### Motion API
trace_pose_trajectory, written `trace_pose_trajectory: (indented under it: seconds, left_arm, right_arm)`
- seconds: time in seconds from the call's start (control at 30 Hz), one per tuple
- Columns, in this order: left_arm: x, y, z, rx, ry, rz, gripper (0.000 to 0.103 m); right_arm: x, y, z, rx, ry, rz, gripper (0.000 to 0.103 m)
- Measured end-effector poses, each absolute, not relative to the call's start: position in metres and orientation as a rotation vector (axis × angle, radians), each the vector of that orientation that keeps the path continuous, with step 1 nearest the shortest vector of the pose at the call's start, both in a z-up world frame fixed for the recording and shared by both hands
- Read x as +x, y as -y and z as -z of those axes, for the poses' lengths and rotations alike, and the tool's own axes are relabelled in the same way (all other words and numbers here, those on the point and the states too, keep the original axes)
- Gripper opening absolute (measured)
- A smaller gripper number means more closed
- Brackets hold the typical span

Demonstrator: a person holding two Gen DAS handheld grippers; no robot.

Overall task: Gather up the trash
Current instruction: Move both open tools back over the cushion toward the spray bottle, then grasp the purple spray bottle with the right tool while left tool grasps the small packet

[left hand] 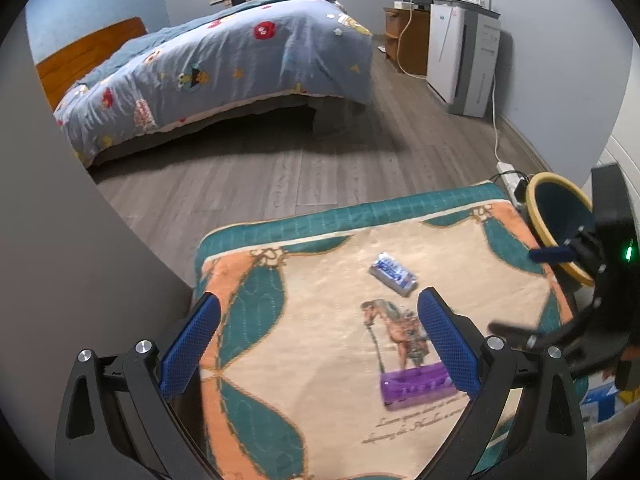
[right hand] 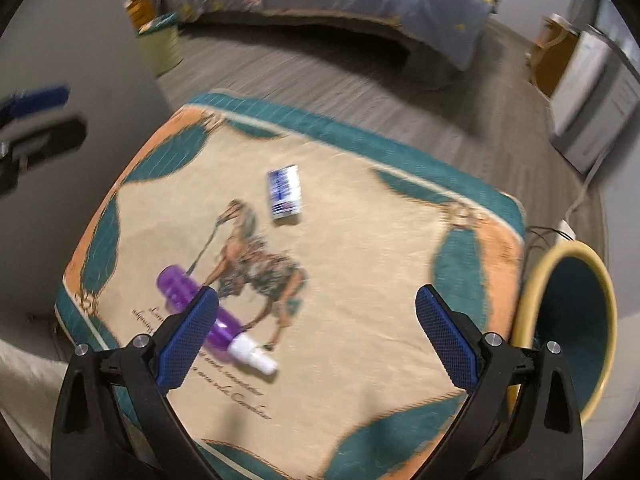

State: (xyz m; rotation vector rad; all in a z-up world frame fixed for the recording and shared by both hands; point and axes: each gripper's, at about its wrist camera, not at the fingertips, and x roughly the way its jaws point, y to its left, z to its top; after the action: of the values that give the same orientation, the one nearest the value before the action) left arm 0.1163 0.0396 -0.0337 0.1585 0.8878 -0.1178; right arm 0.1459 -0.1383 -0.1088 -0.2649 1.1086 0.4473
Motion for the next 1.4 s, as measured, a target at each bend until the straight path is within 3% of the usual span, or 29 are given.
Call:
trace_pose_trajectory:
  seconds: [0.23, 0.4, 0.5, 0.57, 0.73, 1.4]
  left_arm:
    - [0.126, -0.065, 0.038, 0.103, -0.905, 0.098, 0.098]
    - [0.132, -0.079, 0.045, 0.060, -0.936, 0.077, 0.098]
    - [0.135, -0.085, 0.051, 0.041, -0.958, 0.065, 0.098]
    - [0.136, -0.087, 0.055, 0.041, -0.970, 0.058, 0.098]
    - [0.139, -0.083, 0.066, 0.064, -0.991, 0.038, 0.098]
    - [0.185, -0.016, 0.130, 0.073, -1.090, 0.065, 0.098]
  right_arm:
    - [0.131, 0.086, 0.140, -0.386, -1.164, -0.586, 0.097]
    - [0.121, 0.060, 0.164, -0.485, -1.210, -0.658, 0.088]
    - [0.117, 0.050, 0.175, -0.523, -1.229, -0.678, 0.073]
    - [0.115, 0.046, 0.182, -0.544, -1.238, -0.692, 0.053]
    - [0.117, 0.051, 0.180, -0.528, -1.243, -0.692, 0.035]
    - [0.209, 0.188, 0.149, -0.169, -1.165, -0.251, 0.034]
